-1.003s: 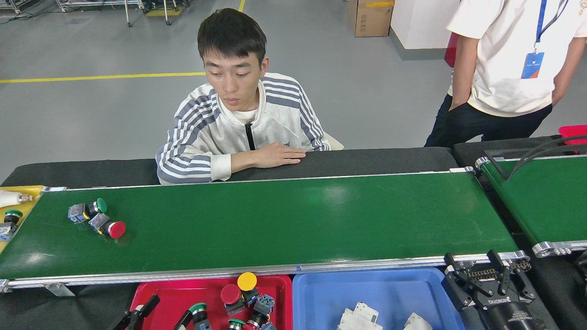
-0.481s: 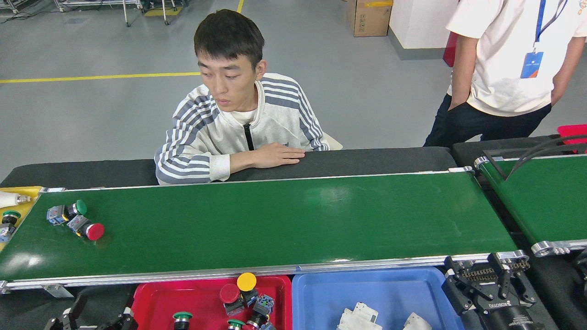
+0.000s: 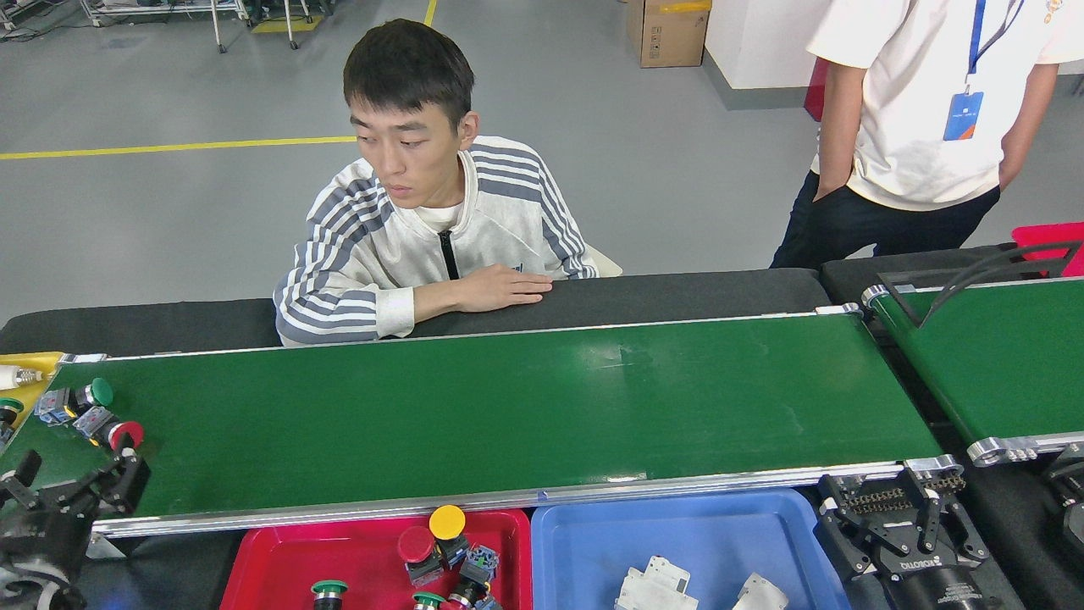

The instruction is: Pick switch part from conveyor to tray

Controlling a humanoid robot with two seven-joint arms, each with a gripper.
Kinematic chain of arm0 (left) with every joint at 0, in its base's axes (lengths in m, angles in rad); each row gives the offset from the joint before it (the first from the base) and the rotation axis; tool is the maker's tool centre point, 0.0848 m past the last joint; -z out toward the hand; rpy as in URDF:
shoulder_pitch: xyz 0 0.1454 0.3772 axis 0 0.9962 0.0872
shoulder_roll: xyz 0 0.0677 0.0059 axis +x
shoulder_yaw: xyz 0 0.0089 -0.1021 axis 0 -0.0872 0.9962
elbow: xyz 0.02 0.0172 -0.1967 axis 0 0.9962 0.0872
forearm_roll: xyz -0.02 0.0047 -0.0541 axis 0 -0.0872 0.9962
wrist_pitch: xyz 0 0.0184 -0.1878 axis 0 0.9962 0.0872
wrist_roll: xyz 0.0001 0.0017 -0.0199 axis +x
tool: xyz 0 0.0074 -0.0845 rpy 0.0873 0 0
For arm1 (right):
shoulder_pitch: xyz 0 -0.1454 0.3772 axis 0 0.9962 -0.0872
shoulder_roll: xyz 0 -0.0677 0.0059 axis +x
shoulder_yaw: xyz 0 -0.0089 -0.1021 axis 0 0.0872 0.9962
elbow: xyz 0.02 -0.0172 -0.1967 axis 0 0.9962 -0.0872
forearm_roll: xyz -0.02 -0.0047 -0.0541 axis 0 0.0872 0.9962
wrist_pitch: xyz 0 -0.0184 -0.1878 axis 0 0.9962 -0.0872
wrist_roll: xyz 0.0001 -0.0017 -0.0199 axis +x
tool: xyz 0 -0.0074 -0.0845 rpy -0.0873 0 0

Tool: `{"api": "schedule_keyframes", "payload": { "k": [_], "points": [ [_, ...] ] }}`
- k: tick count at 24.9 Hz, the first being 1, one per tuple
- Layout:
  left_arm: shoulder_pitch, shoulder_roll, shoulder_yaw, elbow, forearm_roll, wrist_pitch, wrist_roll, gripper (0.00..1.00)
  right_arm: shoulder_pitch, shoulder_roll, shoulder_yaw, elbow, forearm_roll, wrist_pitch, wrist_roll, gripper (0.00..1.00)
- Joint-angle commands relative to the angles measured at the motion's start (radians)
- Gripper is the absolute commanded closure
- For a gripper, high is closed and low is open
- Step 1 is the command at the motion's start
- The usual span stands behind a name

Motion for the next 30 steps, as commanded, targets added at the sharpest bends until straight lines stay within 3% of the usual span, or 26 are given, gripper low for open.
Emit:
{"api": "schedule_keyframes", "payload": {
  "k": [1, 11, 12, 15, 19, 24, 30],
  "points": [
    [-0.038, 0.031, -0.025, 0.052, 0.018, 0.002, 0.002, 0.00, -0.005, -0.002, -0.001, -0.014, -0.002, -0.005, -0.010, 0.00],
    [-0.153, 0.085, -0.056, 0.321, 0.056, 0.028, 0.010, 0.02, -0.034, -0.010, 0.051, -0.010, -0.001, -0.010, -0.008, 0.00],
    [-0.158, 0.097, -0.056, 0.348, 0.058, 0.048, 0.012, 0.05, -0.043, -0.010, 0.062, -0.007, -0.001, -0.010, -0.008, 0.00],
    [-0.175, 0.117, -0.056, 0.440, 0.087, 0.112, 0.013, 0.27, -0.089, -0.013, 0.098, 0.016, -0.001, -0.010, -0.008, 0.00],
    [-0.178, 0.151, -0.090, 0.468, 0.178, 0.137, 0.015, 0.50, -0.120, -0.013, 0.135, 0.035, -0.001, -0.010, -0.007, 0.00],
    [-0.178, 0.169, -0.177, 0.500, 0.264, 0.183, 0.013, 0.57, -0.131, -0.013, 0.151, 0.038, -0.001, -0.022, -0.008, 0.00],
    [-0.175, 0.129, -0.202, 0.449, 0.273, 0.176, 0.015, 0.61, -0.131, -0.007, 0.152, 0.042, -0.001, -0.030, -0.007, 0.00]
  ]
}}
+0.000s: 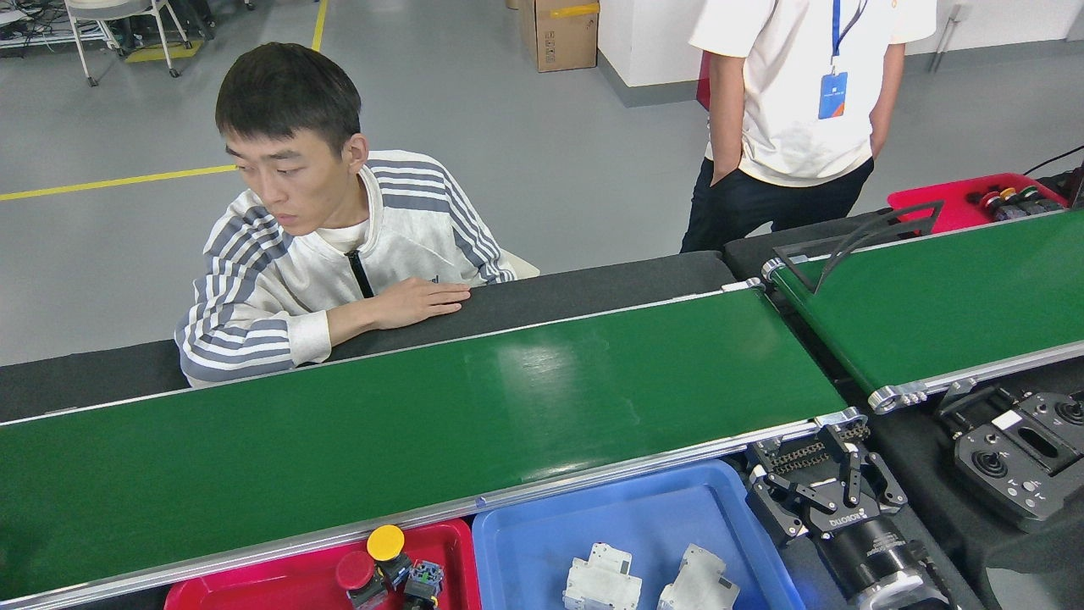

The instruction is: Pick switch part from conveyor to tray

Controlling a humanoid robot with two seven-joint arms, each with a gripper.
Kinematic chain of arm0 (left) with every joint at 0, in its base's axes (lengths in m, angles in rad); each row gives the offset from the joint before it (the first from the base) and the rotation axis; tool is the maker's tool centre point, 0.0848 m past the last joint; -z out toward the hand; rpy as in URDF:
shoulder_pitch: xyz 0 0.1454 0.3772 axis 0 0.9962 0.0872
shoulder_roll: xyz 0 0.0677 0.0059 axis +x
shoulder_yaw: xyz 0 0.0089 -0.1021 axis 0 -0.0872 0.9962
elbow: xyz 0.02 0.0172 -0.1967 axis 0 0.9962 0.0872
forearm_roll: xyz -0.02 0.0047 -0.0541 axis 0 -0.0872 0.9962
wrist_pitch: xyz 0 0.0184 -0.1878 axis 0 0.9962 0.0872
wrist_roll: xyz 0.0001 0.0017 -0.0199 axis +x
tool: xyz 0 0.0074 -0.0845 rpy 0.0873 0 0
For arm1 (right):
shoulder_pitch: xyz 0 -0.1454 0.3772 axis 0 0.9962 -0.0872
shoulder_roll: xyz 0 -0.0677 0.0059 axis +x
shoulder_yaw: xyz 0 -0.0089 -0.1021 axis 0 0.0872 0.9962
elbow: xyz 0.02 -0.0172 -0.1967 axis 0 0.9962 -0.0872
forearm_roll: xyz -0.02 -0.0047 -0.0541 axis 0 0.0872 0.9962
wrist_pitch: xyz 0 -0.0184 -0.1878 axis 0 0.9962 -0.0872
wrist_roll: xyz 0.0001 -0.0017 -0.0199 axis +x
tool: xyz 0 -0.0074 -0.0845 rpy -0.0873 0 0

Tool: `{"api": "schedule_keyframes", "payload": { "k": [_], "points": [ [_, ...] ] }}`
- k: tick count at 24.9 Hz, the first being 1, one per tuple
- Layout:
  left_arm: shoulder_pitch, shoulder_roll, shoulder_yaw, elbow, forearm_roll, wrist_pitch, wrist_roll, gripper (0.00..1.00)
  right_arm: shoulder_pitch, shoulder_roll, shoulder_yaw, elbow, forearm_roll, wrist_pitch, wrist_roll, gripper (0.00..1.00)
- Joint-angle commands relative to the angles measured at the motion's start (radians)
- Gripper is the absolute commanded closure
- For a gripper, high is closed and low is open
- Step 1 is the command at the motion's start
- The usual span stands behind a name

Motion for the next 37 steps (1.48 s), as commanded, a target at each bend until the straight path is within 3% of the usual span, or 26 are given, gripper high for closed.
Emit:
{"api": "schedule_keyframes", "payload": {
  "k": [1, 7, 10, 14, 16, 17, 18, 19, 24, 28, 30, 33, 37],
  "points": [
    [0.002, -0.020, -0.006, -0.078, -0.001, -0.017, -0.006, 0.62, -0.010, -0.004, -0.005, -0.013, -0.002, 0.002, -0.008, 0.00],
    [0.204, -0.041, -0.005, -0.537, -0.005, -0.109, -0.010, 0.64, 0.010, -0.001, -0.057, -0.020, -0.002, 0.005, -0.008, 0.00],
    [0.354, -0.046, 0.006, -0.775, -0.002, -0.196, -0.011, 0.64, 0.022, -0.003, -0.080, -0.023, -0.002, 0.005, -0.008, 0.00],
    [0.649, -0.049, 0.055, -1.169, -0.002, -0.388, -0.014, 0.60, 0.036, -0.001, -0.117, -0.036, -0.002, 0.005, -0.008, 0.00],
    [0.766, -0.053, 0.076, -1.289, -0.004, -0.451, -0.014, 0.46, 0.042, -0.001, -0.119, -0.036, -0.002, 0.005, -0.008, 0.00],
    [0.818, -0.070, 0.084, -1.325, -0.005, -0.468, -0.011, 0.26, 0.042, -0.001, -0.119, -0.036, -0.002, 0.005, -0.008, 0.00],
    [0.842, -0.107, 0.084, -1.328, -0.005, -0.476, -0.010, 0.09, 0.045, -0.001, -0.119, -0.037, -0.002, 0.005, -0.008, 0.00],
    [0.855, -0.156, 0.086, -1.324, -0.008, -0.479, -0.010, 0.00, 0.045, -0.001, -0.119, -0.037, -0.002, 0.005, -0.008, 0.00],
    [0.896, -0.202, 0.119, -1.324, -0.012, -0.502, -0.008, 0.00, 0.053, 0.000, -0.119, -0.039, -0.002, 0.005, -0.008, 0.00],
    [0.899, -0.270, 0.248, -1.324, -0.018, -0.391, -0.010, 0.00, 0.059, -0.001, -0.119, -0.039, -0.002, 0.004, -0.010, 0.00],
    [0.899, -0.291, 0.323, -1.324, -0.076, -0.304, -0.008, 0.00, 0.059, -0.001, -0.119, -0.039, -0.002, 0.004, -0.010, 0.00],
    [0.902, -0.313, 0.376, -1.324, -0.284, -0.173, 0.004, 0.00, 0.060, -0.001, -0.119, -0.039, -0.002, 0.004, -0.010, 0.00],
    [0.902, -0.351, 0.385, -1.322, -0.303, -0.167, 0.013, 0.00, 0.060, -0.003, -0.119, -0.036, -0.002, 0.002, -0.010, 0.00]
  ]
}}
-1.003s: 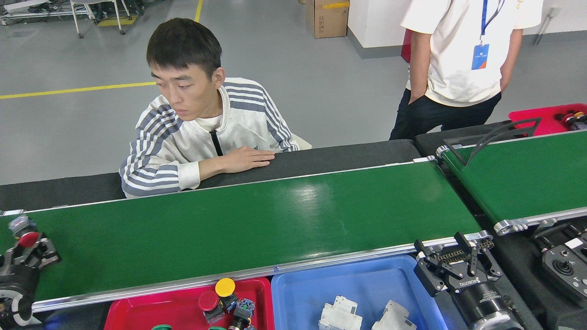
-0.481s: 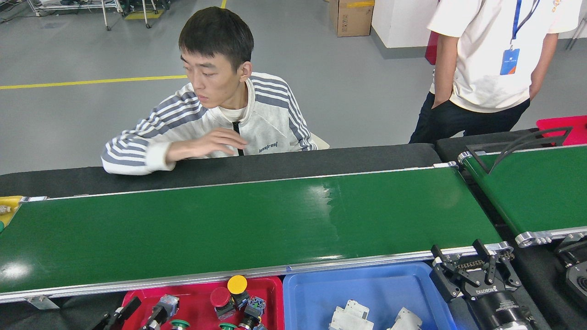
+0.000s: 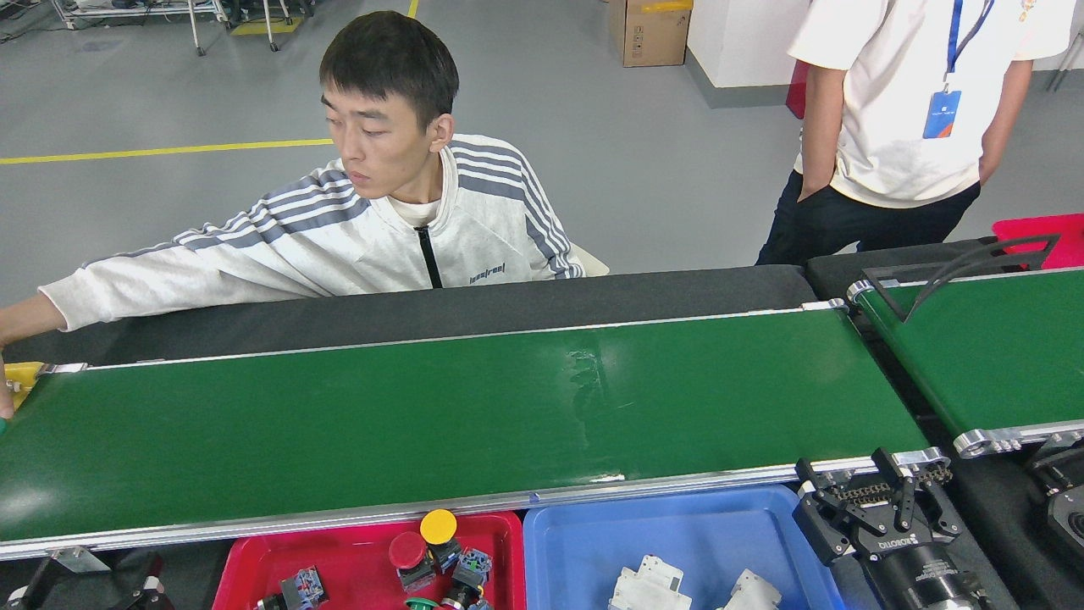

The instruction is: Pick switch part from conveyor to tray

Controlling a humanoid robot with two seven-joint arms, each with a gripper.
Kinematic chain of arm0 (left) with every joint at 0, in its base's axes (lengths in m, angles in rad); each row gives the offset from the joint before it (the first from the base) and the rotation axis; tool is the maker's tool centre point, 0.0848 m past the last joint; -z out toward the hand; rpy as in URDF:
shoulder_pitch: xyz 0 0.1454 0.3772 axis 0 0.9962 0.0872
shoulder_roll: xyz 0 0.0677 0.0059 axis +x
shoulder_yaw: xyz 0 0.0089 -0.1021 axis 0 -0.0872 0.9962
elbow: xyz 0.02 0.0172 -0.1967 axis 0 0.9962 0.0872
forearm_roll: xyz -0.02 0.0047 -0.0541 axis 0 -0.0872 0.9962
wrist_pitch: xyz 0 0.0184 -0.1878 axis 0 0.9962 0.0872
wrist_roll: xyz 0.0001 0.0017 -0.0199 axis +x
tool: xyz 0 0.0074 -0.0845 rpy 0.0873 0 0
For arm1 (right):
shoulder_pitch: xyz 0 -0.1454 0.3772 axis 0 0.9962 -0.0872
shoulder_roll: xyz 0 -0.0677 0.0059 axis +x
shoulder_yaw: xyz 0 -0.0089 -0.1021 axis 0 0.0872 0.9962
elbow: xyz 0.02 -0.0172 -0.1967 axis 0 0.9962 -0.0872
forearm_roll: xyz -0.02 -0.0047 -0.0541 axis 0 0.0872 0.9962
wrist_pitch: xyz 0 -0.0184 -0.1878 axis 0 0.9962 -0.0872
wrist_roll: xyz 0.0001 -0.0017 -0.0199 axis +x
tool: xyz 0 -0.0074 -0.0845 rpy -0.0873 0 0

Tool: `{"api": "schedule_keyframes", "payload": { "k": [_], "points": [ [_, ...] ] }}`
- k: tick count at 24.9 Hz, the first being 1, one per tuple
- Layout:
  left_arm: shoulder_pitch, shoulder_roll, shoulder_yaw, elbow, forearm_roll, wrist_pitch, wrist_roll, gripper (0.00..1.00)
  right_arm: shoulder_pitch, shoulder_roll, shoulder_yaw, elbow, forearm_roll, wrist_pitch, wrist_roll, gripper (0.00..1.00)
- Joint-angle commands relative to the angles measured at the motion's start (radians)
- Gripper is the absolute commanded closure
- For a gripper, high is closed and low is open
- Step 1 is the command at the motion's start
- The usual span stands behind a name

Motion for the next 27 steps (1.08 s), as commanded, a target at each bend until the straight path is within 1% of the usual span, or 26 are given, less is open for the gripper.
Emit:
{"api": "schedule_keyframes", "payload": {
  "k": [1, 9, 13, 27],
  "points": [
    [0.000, 0.004, 0.009, -0.008, -0.001, 0.019, 0.012, 0.00, -0.003, -0.004, -0.005, -0.010, -0.002, -0.006, -0.009, 0.00],
    [-0.011, 0.006, -0.005, -0.008, 0.032, -0.006, 0.004, 0.00, 0.003, -0.004, -0.003, -0.010, -0.002, -0.010, -0.009, 0.00],
    [-0.013, 0.000, -0.006, -0.010, 0.032, -0.039, 0.002, 0.00, 0.000, -0.002, -0.003, -0.009, -0.002, -0.006, -0.009, 0.00],
    [-0.008, -0.002, -0.006, -0.010, 0.025, -0.038, 0.002, 0.00, 0.005, -0.004, -0.008, -0.010, -0.002, -0.004, -0.009, 0.00]
  ]
}}
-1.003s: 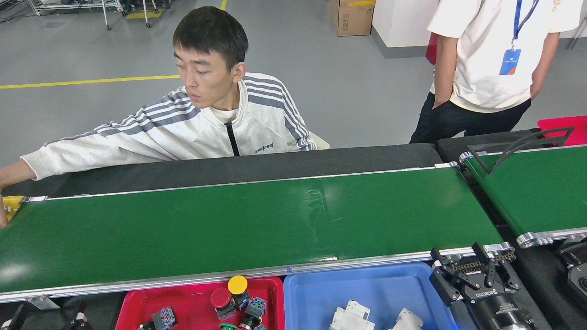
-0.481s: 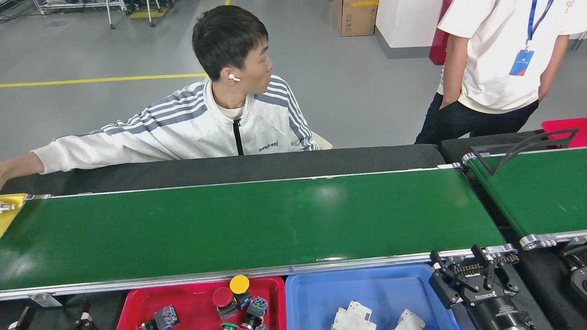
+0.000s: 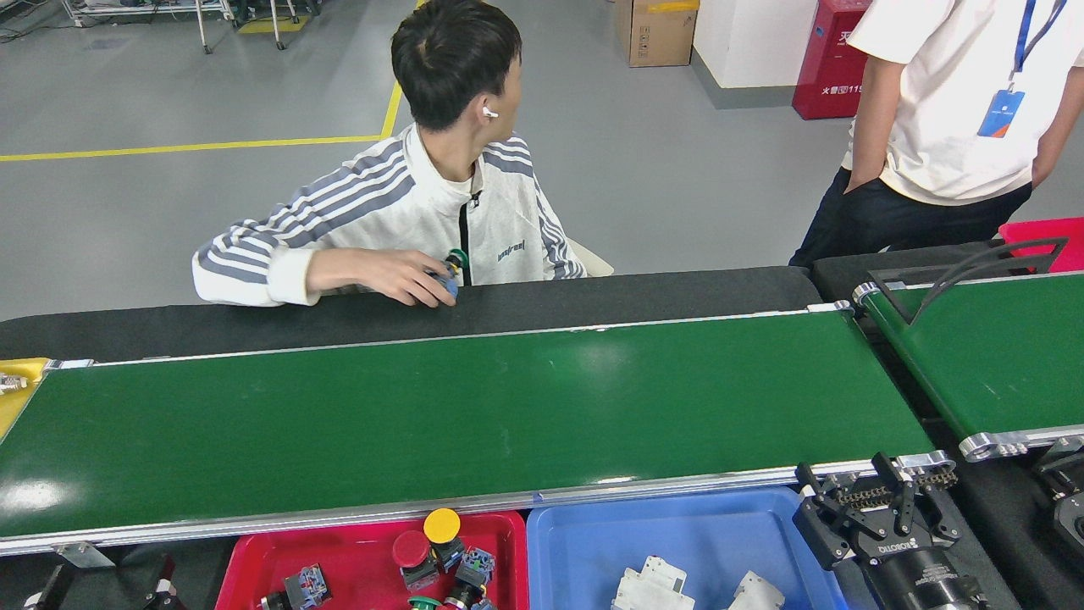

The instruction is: Pick switch part from conveyor to tray

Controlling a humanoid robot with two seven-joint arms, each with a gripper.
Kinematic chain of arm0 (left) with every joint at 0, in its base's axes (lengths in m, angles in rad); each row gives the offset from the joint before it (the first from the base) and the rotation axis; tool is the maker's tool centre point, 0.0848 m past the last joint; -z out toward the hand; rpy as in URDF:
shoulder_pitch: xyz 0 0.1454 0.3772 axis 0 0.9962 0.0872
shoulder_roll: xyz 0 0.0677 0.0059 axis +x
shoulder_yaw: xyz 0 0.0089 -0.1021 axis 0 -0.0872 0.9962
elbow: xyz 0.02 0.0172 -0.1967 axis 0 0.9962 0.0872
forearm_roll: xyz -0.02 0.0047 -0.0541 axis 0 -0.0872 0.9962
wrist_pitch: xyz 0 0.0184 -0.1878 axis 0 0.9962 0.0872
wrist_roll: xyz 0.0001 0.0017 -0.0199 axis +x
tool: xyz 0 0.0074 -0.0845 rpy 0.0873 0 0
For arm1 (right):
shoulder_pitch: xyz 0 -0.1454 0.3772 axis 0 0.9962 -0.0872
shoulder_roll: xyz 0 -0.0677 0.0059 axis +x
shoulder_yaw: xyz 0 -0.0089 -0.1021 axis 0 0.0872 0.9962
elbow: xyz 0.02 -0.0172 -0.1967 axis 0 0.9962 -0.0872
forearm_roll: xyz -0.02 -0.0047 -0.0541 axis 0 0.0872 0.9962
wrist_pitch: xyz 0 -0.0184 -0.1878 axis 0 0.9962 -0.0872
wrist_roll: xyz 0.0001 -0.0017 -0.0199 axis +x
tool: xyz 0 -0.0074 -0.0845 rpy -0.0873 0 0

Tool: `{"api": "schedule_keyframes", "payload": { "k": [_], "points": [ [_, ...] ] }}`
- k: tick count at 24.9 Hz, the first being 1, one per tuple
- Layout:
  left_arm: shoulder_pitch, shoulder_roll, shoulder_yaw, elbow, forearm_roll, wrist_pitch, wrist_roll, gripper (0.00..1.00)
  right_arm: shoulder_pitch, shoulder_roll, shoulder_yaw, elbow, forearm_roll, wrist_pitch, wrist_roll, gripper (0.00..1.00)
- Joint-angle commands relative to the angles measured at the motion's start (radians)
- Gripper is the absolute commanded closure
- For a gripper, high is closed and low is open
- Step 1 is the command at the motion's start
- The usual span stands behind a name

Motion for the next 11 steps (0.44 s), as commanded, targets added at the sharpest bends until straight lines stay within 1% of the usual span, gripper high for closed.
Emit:
{"api": "schedule_keyframes", "payload": {
  "k": [1, 11],
  "points": [
    [-0.002, 0.003, 0.003, -0.009, -0.003, 0.001, 0.005, 0.00, -0.004, -0.004, -0.008, -0.012, -0.002, 0.003, -0.009, 0.00],
    [-0.013, 0.002, 0.003, -0.011, -0.003, 0.004, 0.005, 0.00, -0.006, -0.002, -0.007, -0.011, -0.002, 0.003, -0.008, 0.00]
  ]
}}
